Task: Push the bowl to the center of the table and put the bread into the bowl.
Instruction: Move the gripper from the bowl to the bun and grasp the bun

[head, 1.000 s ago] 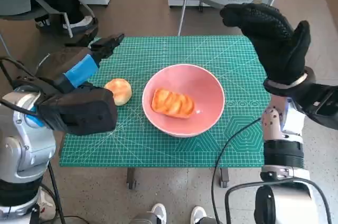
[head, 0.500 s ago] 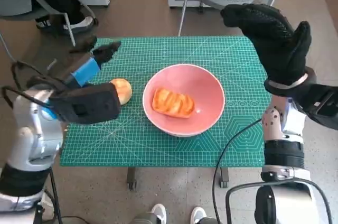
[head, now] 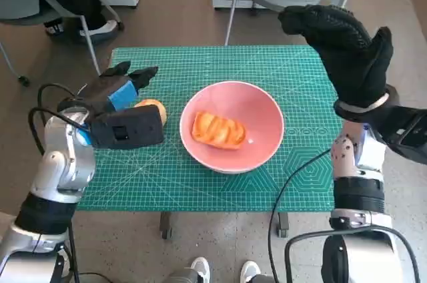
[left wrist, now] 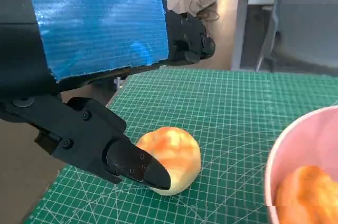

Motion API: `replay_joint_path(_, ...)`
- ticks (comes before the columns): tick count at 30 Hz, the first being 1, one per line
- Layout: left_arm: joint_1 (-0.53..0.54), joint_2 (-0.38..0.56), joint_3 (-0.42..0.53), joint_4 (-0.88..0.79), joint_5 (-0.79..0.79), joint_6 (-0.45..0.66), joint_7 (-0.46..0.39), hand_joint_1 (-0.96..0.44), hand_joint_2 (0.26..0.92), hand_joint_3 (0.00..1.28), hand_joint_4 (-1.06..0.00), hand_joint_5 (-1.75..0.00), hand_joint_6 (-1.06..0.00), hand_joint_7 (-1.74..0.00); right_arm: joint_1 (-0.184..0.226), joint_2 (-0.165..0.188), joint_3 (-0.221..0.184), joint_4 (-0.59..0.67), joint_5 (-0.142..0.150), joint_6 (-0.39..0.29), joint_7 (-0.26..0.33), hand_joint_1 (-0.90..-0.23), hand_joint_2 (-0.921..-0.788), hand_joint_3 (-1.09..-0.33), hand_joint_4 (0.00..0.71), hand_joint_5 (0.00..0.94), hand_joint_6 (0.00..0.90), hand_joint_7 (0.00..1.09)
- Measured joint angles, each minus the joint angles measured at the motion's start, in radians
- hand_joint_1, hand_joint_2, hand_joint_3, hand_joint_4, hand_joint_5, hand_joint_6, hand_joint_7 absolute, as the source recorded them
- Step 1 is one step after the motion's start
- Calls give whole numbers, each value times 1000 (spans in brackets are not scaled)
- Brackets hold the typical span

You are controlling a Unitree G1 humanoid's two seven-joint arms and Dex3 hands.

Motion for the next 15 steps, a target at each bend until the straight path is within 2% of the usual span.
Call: replay_joint_path(15,-67,-53,-62,205,9,3,20,-411,800,2,1,1,-213,0,11,-5,0,-12,-2,-2,-3,-707,-921,-810,313,0,405,5)
